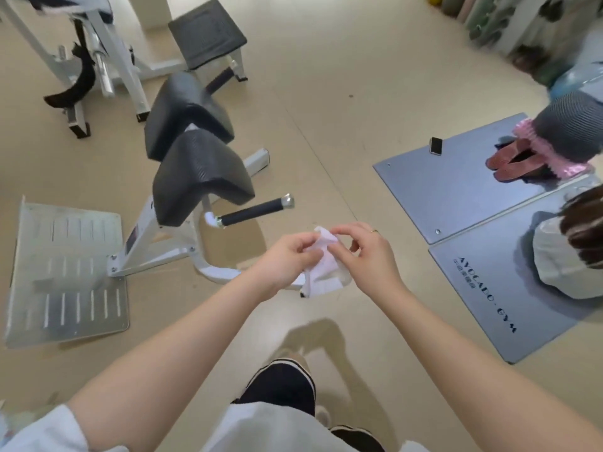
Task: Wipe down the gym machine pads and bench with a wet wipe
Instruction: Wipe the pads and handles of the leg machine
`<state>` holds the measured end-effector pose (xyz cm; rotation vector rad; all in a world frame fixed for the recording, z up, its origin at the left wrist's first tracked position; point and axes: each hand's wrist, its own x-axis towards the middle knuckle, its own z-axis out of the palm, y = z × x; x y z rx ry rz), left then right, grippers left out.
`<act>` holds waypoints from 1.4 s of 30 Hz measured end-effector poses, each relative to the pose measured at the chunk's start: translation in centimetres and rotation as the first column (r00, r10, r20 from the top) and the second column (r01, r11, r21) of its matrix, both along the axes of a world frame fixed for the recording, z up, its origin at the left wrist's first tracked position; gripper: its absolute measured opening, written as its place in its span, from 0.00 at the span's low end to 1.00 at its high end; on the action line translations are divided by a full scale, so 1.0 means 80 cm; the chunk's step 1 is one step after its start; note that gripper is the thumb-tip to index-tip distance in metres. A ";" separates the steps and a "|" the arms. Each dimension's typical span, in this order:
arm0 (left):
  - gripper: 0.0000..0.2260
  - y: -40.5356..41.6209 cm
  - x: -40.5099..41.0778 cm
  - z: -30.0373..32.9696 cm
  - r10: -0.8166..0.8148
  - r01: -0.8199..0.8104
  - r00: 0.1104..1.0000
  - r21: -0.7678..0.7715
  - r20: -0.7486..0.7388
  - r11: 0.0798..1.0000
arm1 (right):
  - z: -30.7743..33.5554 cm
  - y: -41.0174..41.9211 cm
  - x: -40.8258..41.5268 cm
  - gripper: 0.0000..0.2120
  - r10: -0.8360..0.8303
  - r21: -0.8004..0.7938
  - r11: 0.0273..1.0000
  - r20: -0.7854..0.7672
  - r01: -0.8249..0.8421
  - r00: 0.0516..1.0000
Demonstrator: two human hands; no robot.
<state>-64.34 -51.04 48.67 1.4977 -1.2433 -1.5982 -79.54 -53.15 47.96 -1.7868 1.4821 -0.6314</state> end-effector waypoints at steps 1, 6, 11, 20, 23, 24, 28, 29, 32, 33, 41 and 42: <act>0.11 -0.020 -0.007 0.000 -0.031 0.031 0.999 -0.010 0.008 0.999 | 0.000 -0.021 -0.009 0.07 -0.008 -0.013 1.000 -0.002 0.008 1.000; 0.09 -0.133 -0.029 -0.014 -0.100 0.105 0.990 -0.049 0.104 0.993 | -0.008 -0.136 -0.041 0.05 -0.039 0.003 0.999 0.046 0.039 0.998; 0.10 -0.252 -0.021 -0.021 -0.070 0.073 0.980 -0.008 0.188 0.997 | -0.016 -0.281 -0.063 0.12 -0.357 0.237 0.924 0.251 0.301 0.900; 0.14 -0.394 0.008 -0.051 0.153 -0.195 0.914 0.074 0.374 0.978 | -0.045 -0.521 -0.009 0.14 -0.227 0.315 0.931 0.102 0.184 0.969; 0.08 -0.429 0.024 -0.064 0.390 -0.438 0.865 0.095 0.317 0.894 | -0.054 -0.579 0.024 0.13 -0.035 0.255 0.967 0.079 0.014 0.996; 0.07 -0.441 0.029 -0.069 0.432 -0.491 0.830 0.096 0.352 0.866 | -0.052 -0.594 0.038 0.12 0.052 0.186 0.980 0.072 -0.064 0.996; 0.09 -0.508 0.034 -0.079 0.709 -0.756 0.652 0.167 0.269 0.632 | -0.040 -0.639 0.086 0.08 0.523 -0.128 0.847 0.022 -0.517 0.852; 0.10 -0.525 0.032 -0.079 0.787 -0.808 0.586 0.222 0.193 0.546 | -0.036 -0.648 0.093 0.09 0.635 -0.152 0.762 -0.008 -0.629 0.772; 0.09 -0.562 0.023 -0.065 0.944 -0.854 0.320 0.407 -0.082 0.325 | -0.028 -0.673 0.108 0.15 0.862 -0.207 0.468 -0.107 -0.859 0.495; 0.10 -0.568 0.021 -0.062 0.963 -0.847 0.201 0.462 -0.181 0.264 | -0.029 -0.679 0.112 0.17 0.901 -0.205 0.345 -0.202 -0.916 0.385; 0.03 -0.542 0.028 -0.048 0.995 -0.968 -0.023 0.250 -0.098 0.002 | -0.047 -0.704 0.167 0.19 0.991 -0.266 0.030 -0.119 -0.964 0.063; 0.04 -0.532 0.033 -0.048 0.997 -0.975 -0.035 0.221 -0.074 -0.017 | -0.047 -0.704 0.182 0.20 0.987 -0.145 0.161 0.023 -0.976 0.159</act>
